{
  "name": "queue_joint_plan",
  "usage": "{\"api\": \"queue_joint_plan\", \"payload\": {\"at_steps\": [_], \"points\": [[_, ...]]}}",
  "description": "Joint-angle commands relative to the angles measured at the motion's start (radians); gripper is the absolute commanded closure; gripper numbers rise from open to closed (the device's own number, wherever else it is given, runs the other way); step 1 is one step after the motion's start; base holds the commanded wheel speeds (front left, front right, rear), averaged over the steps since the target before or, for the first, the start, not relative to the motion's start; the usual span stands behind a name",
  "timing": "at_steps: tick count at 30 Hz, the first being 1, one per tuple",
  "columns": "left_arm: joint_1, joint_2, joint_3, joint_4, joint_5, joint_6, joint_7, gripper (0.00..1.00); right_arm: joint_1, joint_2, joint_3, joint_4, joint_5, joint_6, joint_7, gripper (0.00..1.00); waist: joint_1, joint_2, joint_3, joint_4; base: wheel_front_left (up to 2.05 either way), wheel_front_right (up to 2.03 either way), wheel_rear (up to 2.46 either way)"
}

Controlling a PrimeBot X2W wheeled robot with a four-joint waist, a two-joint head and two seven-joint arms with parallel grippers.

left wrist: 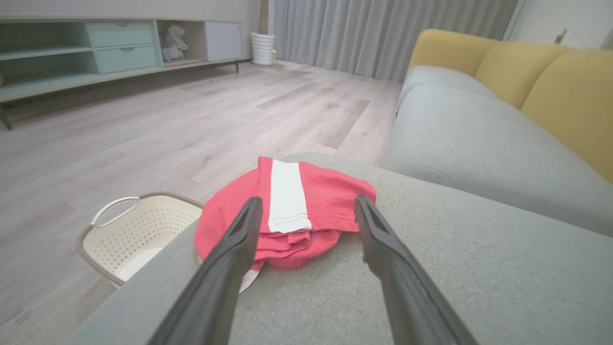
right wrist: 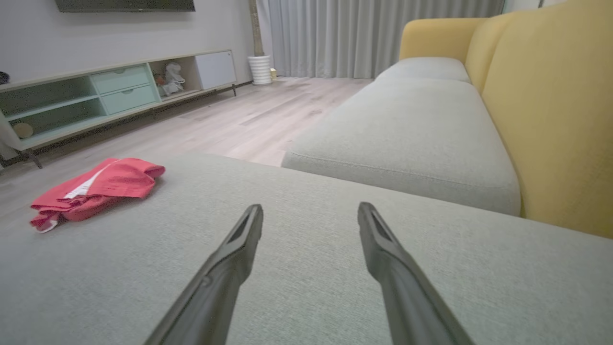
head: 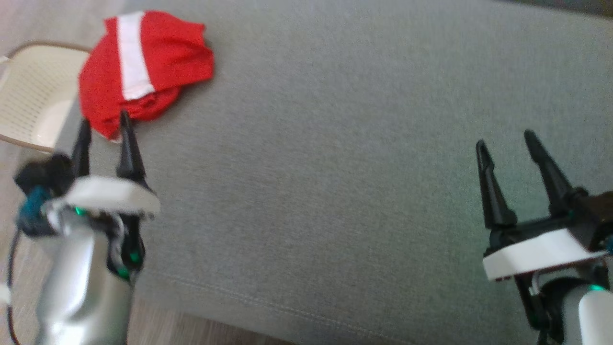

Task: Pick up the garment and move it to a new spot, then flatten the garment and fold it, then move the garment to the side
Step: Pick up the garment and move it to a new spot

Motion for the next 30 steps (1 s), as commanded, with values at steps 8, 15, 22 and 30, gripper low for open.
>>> {"api": "queue_joint_plan", "payload": {"at_steps": [8, 15, 22, 30], "points": [[-0.384, 0.107, 0.062, 0.413, -0.026, -0.090, 0.008, 0.00, -0.090, -0.027, 0.009, -0.069, -0.011, 0.007, 0.011, 0.00, -0.0003, 0.0000, 0.212, -0.134, 0.00, 0.00, 0.00], [-0.553, 0.178, 0.065, 0.738, -0.047, -0.129, 0.134, 0.00, -0.117, -0.026, 0.013, -0.062, -0.004, 0.007, 0.000, 0.00, -0.0003, 0.0000, 0.254, -0.188, 0.00, 0.00, 0.00], [-0.603, 0.200, 0.064, 0.846, -0.053, -0.141, 0.081, 1.00, -0.119, -0.018, -0.012, -0.045, 0.002, 0.007, -0.023, 0.00, -0.0003, 0.0000, 0.245, -0.194, 0.00, 0.00, 0.00], [-0.571, 0.228, 0.076, 0.777, -0.039, -0.138, -0.009, 1.00, -0.119, -0.010, -0.039, -0.012, 0.013, 0.007, -0.056, 0.00, -0.0003, 0.0000, 0.156, -0.181, 0.00, 0.00, 0.00]]}}
